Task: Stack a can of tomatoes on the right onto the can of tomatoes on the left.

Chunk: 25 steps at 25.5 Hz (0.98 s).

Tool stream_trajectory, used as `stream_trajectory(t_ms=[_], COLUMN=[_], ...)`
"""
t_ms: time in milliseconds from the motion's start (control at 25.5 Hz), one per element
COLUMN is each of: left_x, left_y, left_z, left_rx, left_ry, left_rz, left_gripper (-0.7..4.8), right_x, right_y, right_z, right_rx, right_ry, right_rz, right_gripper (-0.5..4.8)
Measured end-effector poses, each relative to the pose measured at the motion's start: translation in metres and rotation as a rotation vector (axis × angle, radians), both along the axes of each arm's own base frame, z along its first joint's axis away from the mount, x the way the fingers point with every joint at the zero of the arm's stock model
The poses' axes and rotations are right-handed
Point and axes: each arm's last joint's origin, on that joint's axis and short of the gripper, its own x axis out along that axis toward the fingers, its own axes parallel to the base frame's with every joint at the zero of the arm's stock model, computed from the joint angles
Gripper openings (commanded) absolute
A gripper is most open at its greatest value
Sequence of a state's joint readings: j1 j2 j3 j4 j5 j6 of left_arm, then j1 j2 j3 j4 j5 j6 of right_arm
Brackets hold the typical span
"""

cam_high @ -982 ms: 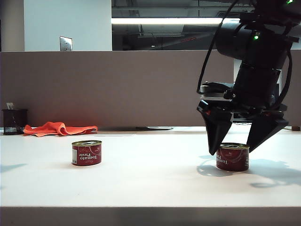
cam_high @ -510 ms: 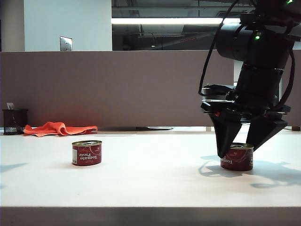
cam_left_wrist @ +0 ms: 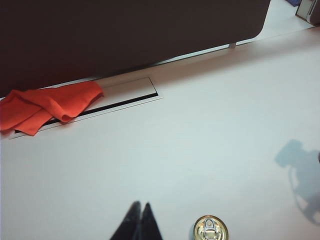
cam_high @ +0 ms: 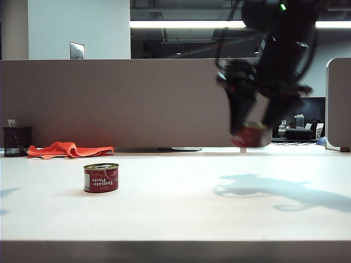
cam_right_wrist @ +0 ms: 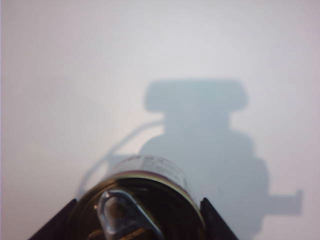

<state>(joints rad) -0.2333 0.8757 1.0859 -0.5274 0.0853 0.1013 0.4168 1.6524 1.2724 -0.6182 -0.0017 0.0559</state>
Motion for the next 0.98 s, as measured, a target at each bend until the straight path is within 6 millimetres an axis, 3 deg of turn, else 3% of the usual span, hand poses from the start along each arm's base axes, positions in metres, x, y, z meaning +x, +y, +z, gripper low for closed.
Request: stream_trajectory(t_ms=[79,196,353,471,589,825,982], left_x=[0.000,0.000,0.000,0.000,0.000,0.000,0.000], left_y=[0.000,0.000,0.000,0.000,0.000,0.000,0.000], left_z=[0.000,0.000,-0.001,-0.001,-0.001,-0.001,-0.001], left_rx=[0.000,0.001,0.002,0.002,0.002,0.002,0.004], left_ry=[0.001,0.003,0.007,0.008,0.008,0.008,0.016], left_rz=[0.000,0.000,0.000,0.000,0.000,0.000,0.000], left_gripper=[-0.05,-0.05,-0.05,-0.05,-0.05,-0.05,-0.05], right_x=[0.003,0.005,0.012,0.014,0.015,0.009,0.013], right_y=[0.019,0.044,0.081,0.121,0.144,0.187,0.195], right_z=[0.025,0.047,0.055,0.057,0.051,0.014,-0.009], right_rx=[0.048,0.091,0.112,0.122,0.113,0.002,-0.041], right_ry=[-0.069,-0.133,-0.157,-0.161,-0.162,-0.120,-0.083], right_rz=[0.052,0.114,0.187,0.266,0.320,0.450,0.463], right_gripper=[2.84,2.84,2.83,2.83,2.83,2.83,2.83])
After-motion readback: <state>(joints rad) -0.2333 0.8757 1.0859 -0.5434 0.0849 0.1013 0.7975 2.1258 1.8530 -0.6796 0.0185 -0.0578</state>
